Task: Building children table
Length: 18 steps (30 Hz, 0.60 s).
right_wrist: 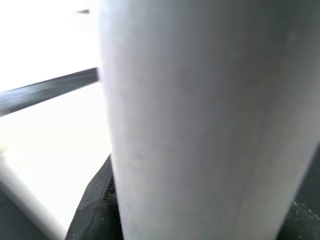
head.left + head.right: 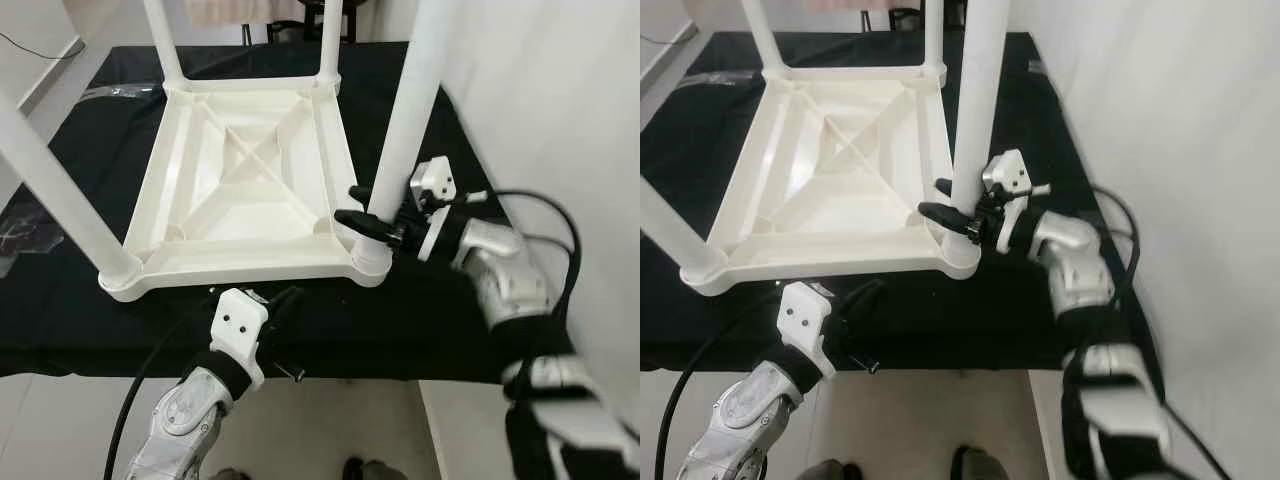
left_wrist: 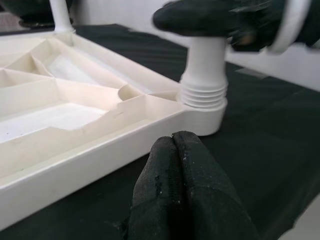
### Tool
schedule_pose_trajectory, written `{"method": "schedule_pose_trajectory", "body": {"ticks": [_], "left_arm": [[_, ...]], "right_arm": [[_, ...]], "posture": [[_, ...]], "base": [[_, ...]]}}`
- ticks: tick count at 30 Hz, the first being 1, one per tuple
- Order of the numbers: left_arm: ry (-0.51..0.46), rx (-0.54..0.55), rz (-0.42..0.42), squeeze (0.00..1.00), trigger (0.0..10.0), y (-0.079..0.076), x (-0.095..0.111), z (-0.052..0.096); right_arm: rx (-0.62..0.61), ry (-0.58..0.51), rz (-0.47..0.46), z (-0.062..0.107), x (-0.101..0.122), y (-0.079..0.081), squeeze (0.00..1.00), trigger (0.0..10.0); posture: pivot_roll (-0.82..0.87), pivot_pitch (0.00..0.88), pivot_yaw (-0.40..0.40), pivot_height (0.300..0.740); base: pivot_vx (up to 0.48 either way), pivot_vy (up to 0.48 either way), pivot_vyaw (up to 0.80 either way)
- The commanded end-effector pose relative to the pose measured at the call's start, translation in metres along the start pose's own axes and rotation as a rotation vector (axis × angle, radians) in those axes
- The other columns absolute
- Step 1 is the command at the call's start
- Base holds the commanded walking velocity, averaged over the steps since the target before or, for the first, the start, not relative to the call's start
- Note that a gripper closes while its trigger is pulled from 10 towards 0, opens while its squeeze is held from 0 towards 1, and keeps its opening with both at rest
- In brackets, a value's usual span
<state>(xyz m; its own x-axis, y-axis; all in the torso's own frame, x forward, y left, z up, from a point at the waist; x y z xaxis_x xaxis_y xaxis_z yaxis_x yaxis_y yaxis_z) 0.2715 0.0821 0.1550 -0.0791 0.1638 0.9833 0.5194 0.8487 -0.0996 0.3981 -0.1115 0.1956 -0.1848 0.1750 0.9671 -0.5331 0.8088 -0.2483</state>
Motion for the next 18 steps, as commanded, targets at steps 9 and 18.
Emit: {"method": "schedule_pose_trajectory", "body": {"ticks": [9, 18], "left_arm": [[-0.008, 0.02, 0.044, 0.0, 10.0, 0.009, -0.003, 0.0], [-0.028, 0.032, 0.04, 0.0, 10.0, 0.01, 0.0, -0.002]], "right_arm": [[-0.13, 0.215, -0.047, 0.011, -0.052, 0.048, 0.0, 1.3], [-0.071, 0.057, -0.026, -0.009, 0.0, 0.029, 0.28, 10.0]], "posture": [[0.0, 0.161, -0.009, 0.74], [0.02, 0.166, -0.013, 0.74]], "base": [[0.0, 0.0, 0.0], [0.0, 0.0, 0.0]]}}
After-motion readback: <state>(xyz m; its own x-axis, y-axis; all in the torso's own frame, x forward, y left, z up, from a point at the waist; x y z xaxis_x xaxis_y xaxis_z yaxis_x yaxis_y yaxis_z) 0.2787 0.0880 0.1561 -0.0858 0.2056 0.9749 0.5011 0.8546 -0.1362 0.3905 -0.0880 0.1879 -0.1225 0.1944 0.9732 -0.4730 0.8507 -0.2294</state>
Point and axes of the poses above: a point about 5 cm out from each wrist's last joint towards the gripper, its own z axis pointing back from the gripper into the wrist, its own x axis along the axis of the wrist's last joint, y = z × x, the point moved 5 cm from there along -z, pointing out of the wrist towards the gripper, and after that the axes turned 9 degrees about z, right-handed, at the moved point
